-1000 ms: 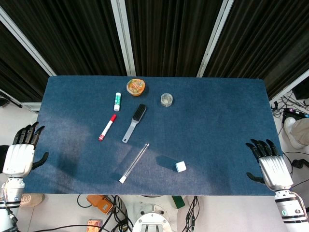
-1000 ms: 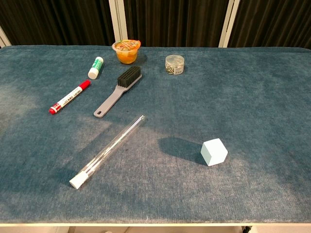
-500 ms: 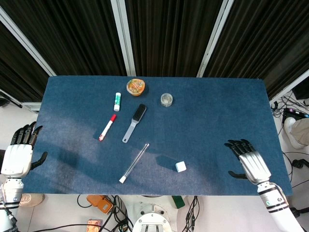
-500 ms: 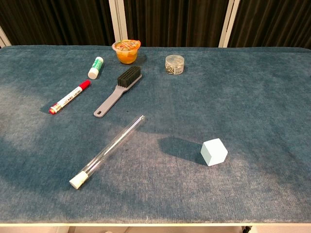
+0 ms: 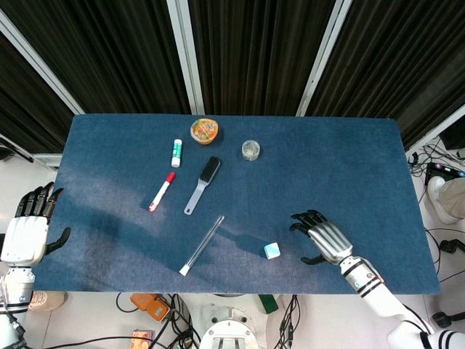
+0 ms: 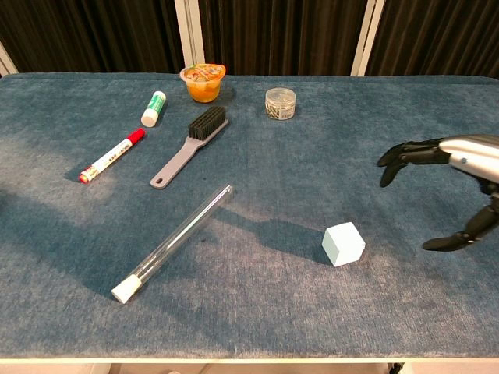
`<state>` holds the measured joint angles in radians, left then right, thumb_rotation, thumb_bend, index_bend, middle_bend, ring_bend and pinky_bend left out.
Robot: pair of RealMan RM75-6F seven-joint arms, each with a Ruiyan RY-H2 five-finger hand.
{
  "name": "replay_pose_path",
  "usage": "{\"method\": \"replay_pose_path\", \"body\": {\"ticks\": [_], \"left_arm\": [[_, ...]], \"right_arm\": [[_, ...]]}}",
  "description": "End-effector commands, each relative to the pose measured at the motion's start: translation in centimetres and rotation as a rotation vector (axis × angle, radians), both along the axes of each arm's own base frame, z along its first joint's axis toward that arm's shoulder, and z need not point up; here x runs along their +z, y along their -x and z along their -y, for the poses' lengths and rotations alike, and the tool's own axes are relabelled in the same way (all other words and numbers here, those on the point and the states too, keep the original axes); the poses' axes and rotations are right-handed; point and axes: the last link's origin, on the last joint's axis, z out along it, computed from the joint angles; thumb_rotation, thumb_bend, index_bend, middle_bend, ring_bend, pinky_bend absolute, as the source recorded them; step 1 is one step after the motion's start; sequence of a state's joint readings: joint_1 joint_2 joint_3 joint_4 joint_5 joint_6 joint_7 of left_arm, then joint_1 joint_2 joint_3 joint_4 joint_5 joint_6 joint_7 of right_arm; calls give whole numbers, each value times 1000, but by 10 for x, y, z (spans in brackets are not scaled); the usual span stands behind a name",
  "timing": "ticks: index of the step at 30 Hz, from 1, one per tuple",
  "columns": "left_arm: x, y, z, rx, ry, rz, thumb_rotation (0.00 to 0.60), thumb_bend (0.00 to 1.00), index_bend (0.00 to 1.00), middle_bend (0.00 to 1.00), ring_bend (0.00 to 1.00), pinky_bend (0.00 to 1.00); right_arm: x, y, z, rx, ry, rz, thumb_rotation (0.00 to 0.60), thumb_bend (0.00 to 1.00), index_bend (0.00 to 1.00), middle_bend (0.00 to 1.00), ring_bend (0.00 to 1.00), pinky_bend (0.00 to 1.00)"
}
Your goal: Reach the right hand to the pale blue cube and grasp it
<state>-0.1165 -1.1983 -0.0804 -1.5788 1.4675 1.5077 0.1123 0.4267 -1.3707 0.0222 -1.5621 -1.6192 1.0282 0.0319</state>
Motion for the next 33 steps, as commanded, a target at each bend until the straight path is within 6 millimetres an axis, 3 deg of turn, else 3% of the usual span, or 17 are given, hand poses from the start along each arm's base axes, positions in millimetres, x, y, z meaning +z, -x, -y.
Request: {"method": "replay_pose_path", "body": {"ticks": [1,11,21,33], "left_arm": [[0,0,0,0,1,0,600,276,97,0,0,89],[-1,0,0,-4,4,-2,600,275,97,0,0,89],[-1,0,0,-6,6,-4,600,276,97,0,0,89],[0,0,-1,-6,4,0,600,275,97,0,0,89]], "right_arm": [[-12,-6,6,6,-26,-1,600,218,381,232,223,161],[-40,-27,15,29,-87,8,600,218,390,232,223,161],[-51,-32,19,24,-108,6,600,218,427,238,237,169],[-57,-38,23,29,-121,20,600,316,602,251,264,186]]}}
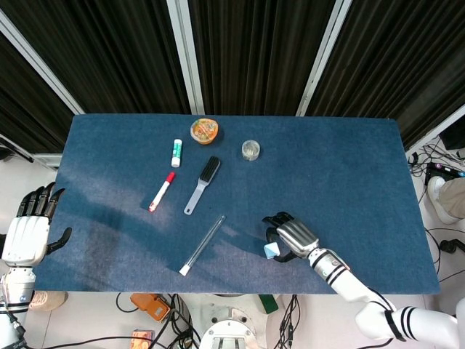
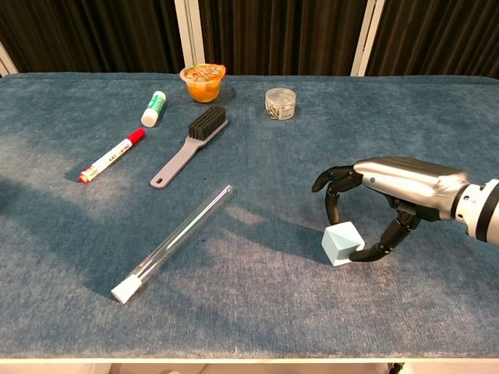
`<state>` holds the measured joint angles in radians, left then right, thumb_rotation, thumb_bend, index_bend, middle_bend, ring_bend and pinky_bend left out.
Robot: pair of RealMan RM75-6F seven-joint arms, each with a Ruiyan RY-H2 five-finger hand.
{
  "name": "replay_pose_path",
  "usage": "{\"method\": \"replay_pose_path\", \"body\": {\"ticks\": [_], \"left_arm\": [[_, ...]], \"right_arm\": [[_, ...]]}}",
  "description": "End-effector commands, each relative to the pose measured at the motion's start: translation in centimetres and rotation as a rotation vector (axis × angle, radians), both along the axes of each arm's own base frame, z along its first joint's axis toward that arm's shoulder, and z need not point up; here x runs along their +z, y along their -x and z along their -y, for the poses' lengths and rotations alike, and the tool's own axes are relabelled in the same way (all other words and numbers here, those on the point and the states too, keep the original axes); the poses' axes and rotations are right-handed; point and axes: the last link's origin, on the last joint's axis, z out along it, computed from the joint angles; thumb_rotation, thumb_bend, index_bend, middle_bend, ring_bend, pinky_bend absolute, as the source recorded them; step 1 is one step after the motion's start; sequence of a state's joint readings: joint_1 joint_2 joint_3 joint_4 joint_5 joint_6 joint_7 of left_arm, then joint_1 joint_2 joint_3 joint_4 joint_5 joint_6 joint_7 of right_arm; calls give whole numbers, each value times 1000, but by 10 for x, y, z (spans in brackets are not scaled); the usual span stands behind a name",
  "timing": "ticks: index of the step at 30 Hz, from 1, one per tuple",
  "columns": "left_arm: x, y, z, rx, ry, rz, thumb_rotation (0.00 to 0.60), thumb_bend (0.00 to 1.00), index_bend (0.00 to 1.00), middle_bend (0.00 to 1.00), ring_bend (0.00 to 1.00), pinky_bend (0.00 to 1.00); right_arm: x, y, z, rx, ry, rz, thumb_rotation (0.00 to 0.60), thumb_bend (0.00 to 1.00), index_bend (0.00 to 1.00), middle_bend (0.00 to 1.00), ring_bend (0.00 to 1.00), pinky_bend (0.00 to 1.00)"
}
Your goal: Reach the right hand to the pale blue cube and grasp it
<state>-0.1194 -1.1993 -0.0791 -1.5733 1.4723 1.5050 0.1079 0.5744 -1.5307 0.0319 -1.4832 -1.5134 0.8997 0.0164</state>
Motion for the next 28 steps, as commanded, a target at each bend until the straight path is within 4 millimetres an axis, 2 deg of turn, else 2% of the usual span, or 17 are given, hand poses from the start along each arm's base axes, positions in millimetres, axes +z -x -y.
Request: {"method": "replay_pose_path", "body": {"ticks": [1,5,10,20,28], "left_arm": [[0,0,0,1,-2,2,600,275,97,0,0,89],[1,1,0,5,-4,5,600,275,97,0,0,89],[1,1,0,3,-4,4,600,275,97,0,0,89],[0,0,0,4,-3,1,600,276,97,0,0,89],[1,1,1,8,-8,4,600,276,97,0,0,89]], "right_arm": [[0,-1,1,-3,4,14,600,345,629,257,273,194],[4,-4,5,-3,12,37,600,405,692,265,289,212],[18,-11,10,2,84,112,600,422,701,267,307,227],[66,-25,13,-6,305,446,600,426,701,275,321,227],[98,-38,34,15,436,518,600,426,701,281,327,228]]}}
